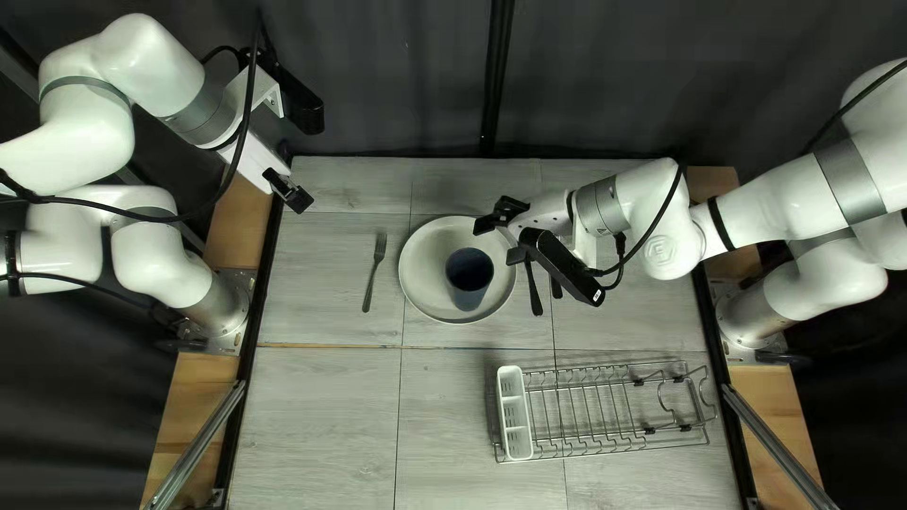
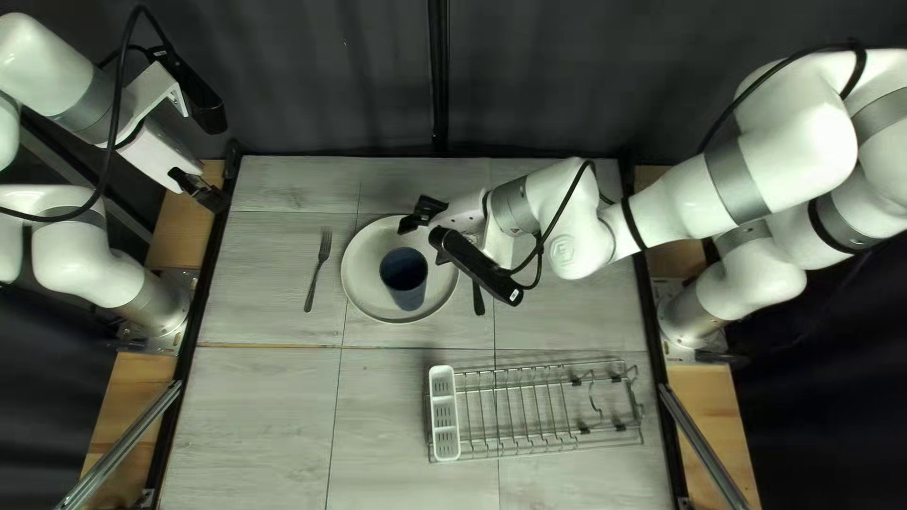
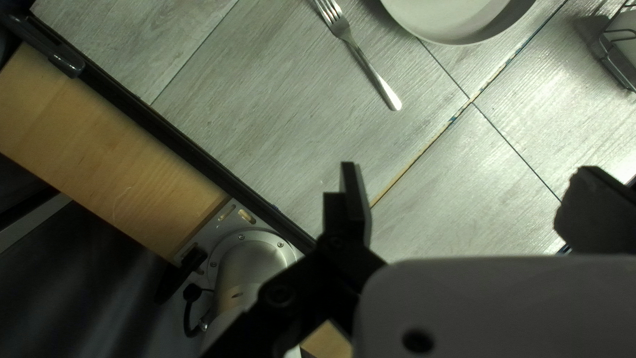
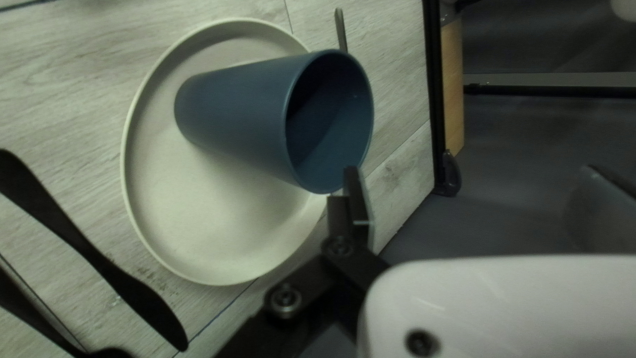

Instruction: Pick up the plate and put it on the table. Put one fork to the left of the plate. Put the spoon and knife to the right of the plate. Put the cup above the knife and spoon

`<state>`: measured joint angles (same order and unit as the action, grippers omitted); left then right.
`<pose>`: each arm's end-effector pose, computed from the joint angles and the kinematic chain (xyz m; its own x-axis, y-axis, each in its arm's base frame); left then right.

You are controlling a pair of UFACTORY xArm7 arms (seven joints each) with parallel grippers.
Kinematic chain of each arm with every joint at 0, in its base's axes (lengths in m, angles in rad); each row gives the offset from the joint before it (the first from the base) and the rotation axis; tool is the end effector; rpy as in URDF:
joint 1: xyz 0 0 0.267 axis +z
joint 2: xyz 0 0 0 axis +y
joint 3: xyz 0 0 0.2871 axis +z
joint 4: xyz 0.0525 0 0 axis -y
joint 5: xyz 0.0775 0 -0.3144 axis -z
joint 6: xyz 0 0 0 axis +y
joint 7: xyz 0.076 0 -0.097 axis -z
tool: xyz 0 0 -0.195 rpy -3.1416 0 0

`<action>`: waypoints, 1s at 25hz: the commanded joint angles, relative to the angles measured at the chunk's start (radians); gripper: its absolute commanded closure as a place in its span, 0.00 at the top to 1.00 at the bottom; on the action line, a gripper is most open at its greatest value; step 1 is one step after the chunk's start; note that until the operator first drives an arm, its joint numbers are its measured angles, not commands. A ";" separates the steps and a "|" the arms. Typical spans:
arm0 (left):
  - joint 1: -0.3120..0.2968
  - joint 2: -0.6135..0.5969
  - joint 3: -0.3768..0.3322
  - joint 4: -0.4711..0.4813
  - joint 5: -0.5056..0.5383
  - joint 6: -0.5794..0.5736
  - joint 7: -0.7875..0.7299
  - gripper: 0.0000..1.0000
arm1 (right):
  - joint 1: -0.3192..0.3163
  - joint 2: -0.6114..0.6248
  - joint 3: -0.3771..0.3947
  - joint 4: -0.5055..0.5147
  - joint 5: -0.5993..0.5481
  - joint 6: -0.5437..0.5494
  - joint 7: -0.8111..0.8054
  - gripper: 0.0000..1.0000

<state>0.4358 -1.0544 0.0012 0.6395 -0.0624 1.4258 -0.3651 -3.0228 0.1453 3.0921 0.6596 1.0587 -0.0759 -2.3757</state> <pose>0.2151 0.0813 0.3090 0.6645 0.7127 0.2247 0.6982 -0.6993 0.1533 0.5343 -0.0480 0.2326 0.1463 0.9777 0.1507 0.6488 -0.2098 0.7315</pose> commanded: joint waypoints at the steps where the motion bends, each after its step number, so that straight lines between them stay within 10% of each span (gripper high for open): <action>1: 0.000 0.000 0.000 0.000 0.000 0.000 0.000 1.00 | -0.002 0.001 0.001 0.000 -0.002 0.001 0.002 1.00; 15: 0.000 0.000 0.000 0.000 0.000 0.000 0.000 1.00 | -0.002 0.001 0.001 0.000 -0.002 0.001 0.002 1.00; 18: 0.000 0.000 0.000 0.000 0.000 0.000 0.000 1.00 | 0.109 0.035 -0.114 0.028 0.226 0.053 -0.215 1.00; 25: 0.000 0.000 0.000 0.000 0.000 0.000 0.000 1.00 | 0.028 0.113 -0.040 -0.030 0.076 0.072 -0.021 1.00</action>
<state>0.4358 -1.0544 0.0012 0.6395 -0.0624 1.4258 -0.3651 -2.9788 0.2267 3.0443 0.6458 1.2041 -0.0198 -2.4669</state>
